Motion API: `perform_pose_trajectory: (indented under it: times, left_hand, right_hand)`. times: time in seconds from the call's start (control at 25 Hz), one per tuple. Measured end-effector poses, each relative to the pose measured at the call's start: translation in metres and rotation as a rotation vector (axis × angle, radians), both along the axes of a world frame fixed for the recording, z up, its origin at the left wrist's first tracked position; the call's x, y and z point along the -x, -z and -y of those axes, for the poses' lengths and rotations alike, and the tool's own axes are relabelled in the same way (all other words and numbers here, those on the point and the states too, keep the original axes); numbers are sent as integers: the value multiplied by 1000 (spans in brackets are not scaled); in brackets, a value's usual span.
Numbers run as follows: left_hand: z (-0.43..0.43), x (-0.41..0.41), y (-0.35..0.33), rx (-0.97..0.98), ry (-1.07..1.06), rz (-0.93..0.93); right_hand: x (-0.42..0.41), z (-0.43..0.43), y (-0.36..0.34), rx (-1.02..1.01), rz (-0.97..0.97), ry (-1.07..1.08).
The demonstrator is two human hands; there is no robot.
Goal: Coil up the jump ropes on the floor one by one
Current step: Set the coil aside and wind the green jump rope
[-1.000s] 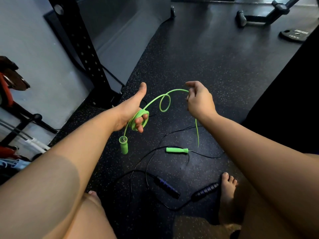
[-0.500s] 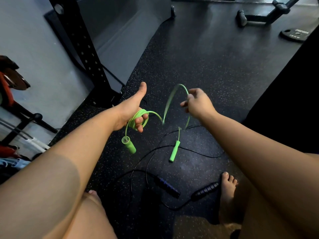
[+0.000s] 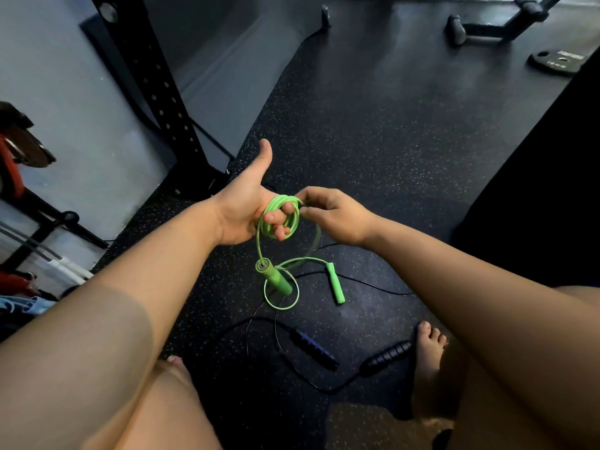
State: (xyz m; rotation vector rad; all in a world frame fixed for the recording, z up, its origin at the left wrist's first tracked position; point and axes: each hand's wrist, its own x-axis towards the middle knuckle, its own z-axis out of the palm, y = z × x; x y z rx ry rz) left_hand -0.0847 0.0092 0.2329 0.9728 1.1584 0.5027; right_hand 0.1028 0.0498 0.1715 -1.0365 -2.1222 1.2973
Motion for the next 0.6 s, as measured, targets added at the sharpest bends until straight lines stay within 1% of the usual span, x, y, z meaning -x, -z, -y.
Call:
perform_pose_trajectory:
  times: [0.08, 0.16, 0.24, 0.32, 0.4, 0.48, 0.52, 0.56, 0.6]
  left_hand:
    - [0, 1, -3, -13, -58, 104]
    - [1, 2, -5, -29, -130, 247]
    - [1, 2, -4, -68, -213, 410]
    - [0, 1, 0, -150, -335, 561]
    - [-3, -1, 3, -230, -445, 686]
    - [-6, 0, 5, -250, -500, 709]
    - [-8, 0, 7, -256, -504, 664]
    - [-9, 0, 9, -266, -489, 575]
    - [-9, -1, 12, -276, -452, 443]
  right_hand:
    - [1, 0, 3, -10, 13, 13]
    - [1, 3, 2, 40, 36, 16]
    - [1, 7, 2, 87, 98, 16]
    - [0, 11, 4, 91, 223, -7]
    - [2, 15, 5, 19, 398, -105]
    - [6, 21, 1, -35, 495, -188]
    - [9, 24, -2, -46, 490, -198]
    - [10, 25, -6, -56, 460, -192]
    - [11, 26, -11, -65, 419, -176]
